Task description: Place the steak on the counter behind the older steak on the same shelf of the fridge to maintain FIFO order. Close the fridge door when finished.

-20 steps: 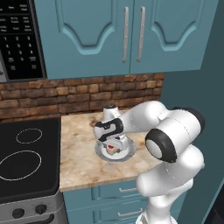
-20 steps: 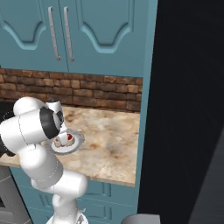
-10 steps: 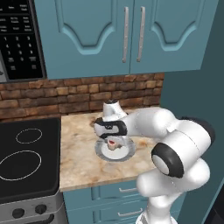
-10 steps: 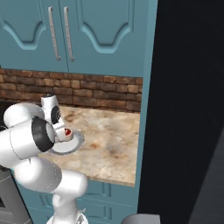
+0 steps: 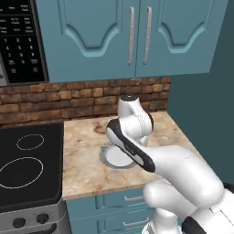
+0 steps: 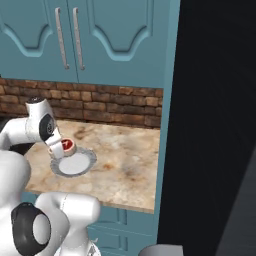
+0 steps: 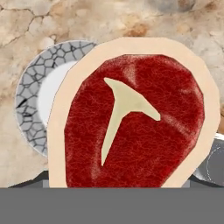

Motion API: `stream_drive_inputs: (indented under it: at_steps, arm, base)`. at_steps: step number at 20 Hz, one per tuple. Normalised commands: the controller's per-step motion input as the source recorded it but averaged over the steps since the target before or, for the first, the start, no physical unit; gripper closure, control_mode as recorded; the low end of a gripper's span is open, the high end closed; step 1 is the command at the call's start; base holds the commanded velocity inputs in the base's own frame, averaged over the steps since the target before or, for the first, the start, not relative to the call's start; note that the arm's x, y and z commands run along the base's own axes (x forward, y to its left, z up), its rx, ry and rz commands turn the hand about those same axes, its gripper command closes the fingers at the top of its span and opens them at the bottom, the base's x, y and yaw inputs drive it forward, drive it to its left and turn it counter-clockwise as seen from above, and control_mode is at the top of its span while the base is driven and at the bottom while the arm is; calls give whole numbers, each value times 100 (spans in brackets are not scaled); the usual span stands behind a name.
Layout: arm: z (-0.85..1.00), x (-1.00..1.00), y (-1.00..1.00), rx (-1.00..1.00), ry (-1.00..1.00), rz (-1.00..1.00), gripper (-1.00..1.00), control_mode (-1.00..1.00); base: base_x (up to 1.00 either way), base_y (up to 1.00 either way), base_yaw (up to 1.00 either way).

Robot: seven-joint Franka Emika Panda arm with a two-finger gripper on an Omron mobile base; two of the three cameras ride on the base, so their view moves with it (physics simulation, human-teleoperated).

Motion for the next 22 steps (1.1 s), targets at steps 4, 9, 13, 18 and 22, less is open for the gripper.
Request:
stream_drive_inputs:
  at_steps: [4,9,13,18,22]
  arm:
    - [99,-39,-23,0,6,-3,100,-100]
    - [71,-50,-23,-1,12,0,100,-100]
    - [49,-45,-50,0,14,-1,100,-100]
    - [2,-20,-33,0,7,-1,100,-100]
    - [-4,0,0,0,0,0,100,-100]
  base:
    - [0,0,0]
    - [0,0,0]
    - [0,0,0]
    - [0,0,0]
    - [0,0,0]
